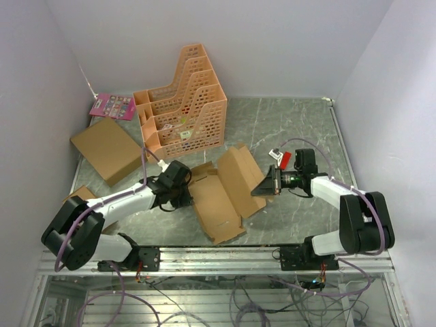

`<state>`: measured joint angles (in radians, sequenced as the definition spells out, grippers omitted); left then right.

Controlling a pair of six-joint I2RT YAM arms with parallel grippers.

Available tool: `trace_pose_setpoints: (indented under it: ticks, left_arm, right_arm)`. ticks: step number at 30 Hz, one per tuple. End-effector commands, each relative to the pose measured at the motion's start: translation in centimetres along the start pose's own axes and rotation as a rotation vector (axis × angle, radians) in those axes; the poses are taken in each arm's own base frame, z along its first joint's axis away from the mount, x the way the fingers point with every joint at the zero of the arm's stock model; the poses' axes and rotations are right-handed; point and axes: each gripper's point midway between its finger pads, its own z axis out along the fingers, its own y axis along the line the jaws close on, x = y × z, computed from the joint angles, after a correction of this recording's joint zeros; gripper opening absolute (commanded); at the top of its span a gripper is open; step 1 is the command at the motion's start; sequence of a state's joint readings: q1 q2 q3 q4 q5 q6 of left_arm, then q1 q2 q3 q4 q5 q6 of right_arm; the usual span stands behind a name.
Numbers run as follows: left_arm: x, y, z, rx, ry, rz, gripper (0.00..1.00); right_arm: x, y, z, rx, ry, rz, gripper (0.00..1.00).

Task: Fold the paper box

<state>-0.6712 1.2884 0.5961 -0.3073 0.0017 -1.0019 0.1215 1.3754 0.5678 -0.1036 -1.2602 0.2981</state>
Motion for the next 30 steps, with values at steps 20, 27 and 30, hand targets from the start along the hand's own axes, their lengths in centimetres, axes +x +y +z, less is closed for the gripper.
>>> trace_pose_setpoints:
  ticks: [20,27,30]
  left_arm:
    - [-0.2,-1.2,0.0,-0.003,0.042,0.070,0.14]
    - [-0.3,-1.3,0.1,-0.007,0.042,0.080,0.14]
    - [-0.4,-1.3,0.0,-0.007,0.039,0.083,0.13]
  right_arm:
    - [0.5,-5.4,0.4,0.211,0.053,0.049,0.00]
    - [0.3,-5.2,0.5,0.190,0.055,0.052,0.10]
    - [0.1,-5.0,0.7,0.166,0.059,0.060,0.11]
